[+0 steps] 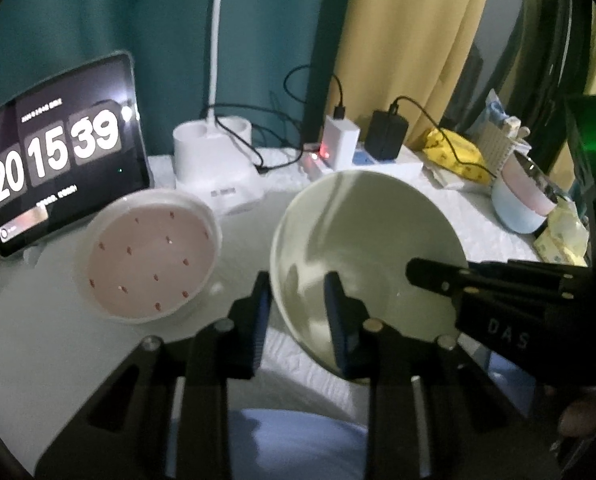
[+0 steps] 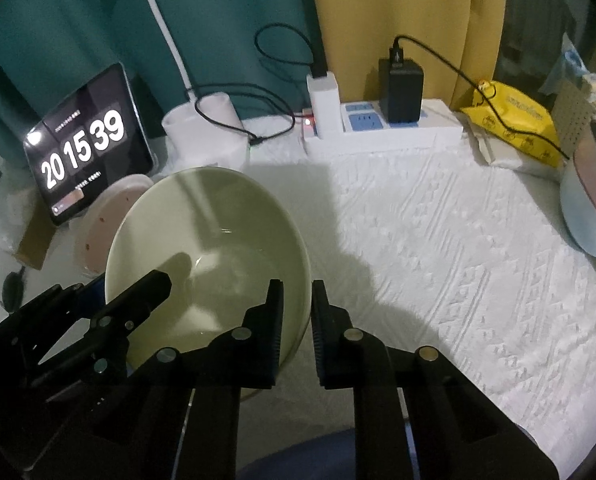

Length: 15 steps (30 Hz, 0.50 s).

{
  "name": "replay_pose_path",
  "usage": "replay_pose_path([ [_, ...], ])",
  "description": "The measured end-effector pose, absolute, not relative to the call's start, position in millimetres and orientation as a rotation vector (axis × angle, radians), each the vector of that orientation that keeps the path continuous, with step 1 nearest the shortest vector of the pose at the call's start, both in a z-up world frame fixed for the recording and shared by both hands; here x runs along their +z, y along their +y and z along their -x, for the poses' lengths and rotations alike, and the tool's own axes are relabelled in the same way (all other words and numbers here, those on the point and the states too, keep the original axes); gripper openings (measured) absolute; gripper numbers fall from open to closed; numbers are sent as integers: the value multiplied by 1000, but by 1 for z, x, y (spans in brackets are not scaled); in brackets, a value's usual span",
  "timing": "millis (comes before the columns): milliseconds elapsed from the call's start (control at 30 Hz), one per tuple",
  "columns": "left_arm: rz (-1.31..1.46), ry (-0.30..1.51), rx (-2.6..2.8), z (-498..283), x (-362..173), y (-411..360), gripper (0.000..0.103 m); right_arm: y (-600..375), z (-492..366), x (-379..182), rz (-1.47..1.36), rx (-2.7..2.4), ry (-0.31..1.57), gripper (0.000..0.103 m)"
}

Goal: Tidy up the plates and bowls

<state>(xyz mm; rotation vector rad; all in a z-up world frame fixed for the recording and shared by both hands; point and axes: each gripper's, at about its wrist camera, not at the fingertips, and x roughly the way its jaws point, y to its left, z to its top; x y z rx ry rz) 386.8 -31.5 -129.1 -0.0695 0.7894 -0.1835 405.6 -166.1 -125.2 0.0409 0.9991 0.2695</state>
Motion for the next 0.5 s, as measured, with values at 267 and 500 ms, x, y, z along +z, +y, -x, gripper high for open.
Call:
replay_pose_path([
  [267, 69, 746, -187, -369, -110, -31, 27, -167, -387, -107, -51, 278, 948, 14],
  [500, 63, 718, -190, -353, -96, -32, 27, -169, -370, -91, -64, 277, 909, 15],
])
